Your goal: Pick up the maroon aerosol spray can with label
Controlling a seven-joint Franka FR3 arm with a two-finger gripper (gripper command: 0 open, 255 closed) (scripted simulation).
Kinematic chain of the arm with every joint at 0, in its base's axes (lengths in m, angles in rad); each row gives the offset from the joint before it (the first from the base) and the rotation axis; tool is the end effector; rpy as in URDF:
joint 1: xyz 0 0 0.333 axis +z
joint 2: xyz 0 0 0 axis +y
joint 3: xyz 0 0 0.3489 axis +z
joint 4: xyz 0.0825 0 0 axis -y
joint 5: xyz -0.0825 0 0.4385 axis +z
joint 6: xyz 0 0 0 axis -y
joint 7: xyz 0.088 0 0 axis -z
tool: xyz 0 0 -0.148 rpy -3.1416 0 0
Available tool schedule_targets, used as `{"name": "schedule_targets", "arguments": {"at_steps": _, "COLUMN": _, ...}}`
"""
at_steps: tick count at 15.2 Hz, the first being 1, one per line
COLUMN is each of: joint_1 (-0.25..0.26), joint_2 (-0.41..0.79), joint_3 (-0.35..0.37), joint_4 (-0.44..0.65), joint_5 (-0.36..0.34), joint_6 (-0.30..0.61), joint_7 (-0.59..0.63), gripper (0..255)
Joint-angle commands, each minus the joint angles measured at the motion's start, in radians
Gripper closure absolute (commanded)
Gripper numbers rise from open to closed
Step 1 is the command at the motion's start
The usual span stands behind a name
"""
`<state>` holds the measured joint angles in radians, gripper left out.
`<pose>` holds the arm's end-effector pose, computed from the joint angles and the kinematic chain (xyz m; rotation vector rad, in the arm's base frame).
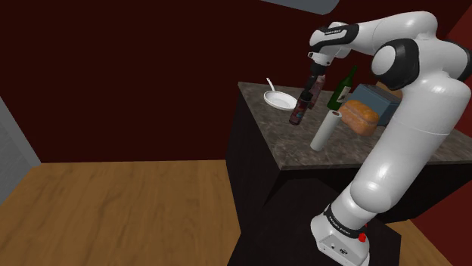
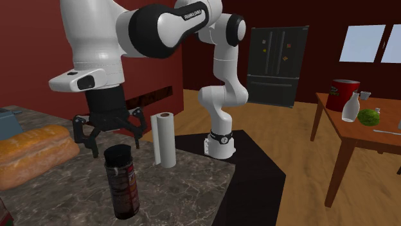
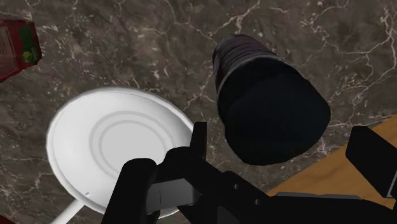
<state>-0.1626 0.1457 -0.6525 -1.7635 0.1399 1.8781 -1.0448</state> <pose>0.4706 -0.4540 0.4663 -3.1000 -0.2992 -0.0565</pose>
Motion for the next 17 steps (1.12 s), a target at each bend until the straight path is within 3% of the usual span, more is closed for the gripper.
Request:
{"name": "schedule_targets", "arguments": {"at_steps": 1, "joint_1": -0.002, "joint_2": 0.011, "joint_3": 0.001, "joint_4": -0.014, "joint_5": 0.008, "joint_6": 0.023, "joint_7": -0.006, "gripper": 0}}
{"name": "schedule_targets", "arguments": {"at_steps": 6, "joint_1": -0.003, "joint_2": 0.021, "joint_3": 0.003, "joint_4": -0.051, "joint_5": 0.017, "joint_6": 0.068, "joint_7": -0.014, "gripper": 0}}
{"name": "schedule_targets", "arguments": {"at_steps": 7, "joint_1": -0.003, "joint_2": 0.021, "joint_3": 0.003, "joint_4": -0.052, "joint_5": 0.017, "joint_6": 0.069, "joint_7": -0.015, "gripper": 255}}
{"name": "schedule_targets", "arguments": {"at_steps": 17, "joint_1": -0.002, "joint_2": 0.018, "joint_3": 0.002, "joint_4": -0.041, "joint_5": 0.014, "joint_6": 0.055, "joint_7": -0.012, "gripper": 255}}
